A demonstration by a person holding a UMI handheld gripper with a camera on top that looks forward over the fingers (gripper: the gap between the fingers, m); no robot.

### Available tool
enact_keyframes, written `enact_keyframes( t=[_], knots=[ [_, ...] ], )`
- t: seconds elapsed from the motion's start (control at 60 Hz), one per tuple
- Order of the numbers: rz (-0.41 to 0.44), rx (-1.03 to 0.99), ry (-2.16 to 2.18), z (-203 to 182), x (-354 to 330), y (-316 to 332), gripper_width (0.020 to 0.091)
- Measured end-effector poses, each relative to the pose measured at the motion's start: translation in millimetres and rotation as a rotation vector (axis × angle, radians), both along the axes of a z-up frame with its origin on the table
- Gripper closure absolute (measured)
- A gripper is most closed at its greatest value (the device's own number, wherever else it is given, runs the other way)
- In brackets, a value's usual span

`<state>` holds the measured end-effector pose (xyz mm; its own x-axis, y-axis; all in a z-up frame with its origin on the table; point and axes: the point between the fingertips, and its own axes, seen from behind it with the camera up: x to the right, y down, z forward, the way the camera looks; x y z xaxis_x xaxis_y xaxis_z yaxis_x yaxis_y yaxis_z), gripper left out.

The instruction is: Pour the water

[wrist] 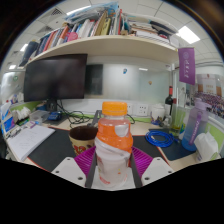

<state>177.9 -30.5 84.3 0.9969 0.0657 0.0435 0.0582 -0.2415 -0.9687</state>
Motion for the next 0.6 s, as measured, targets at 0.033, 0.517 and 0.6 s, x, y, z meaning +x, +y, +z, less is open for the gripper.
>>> enact_keyframes(
  t=[0.033, 0.517, 0.6],
  knots=[
    [0.004, 0.007, 0.000, 0.4, -1.1, 2.1, 0.0540],
    [-0.026, -0.022, -0.080, 15.1, 19.0, 9.8, 0.0743],
    [0.005, -0.055, -0.247, 28.7, 28.9, 17.0, 0.0744]
  ],
)
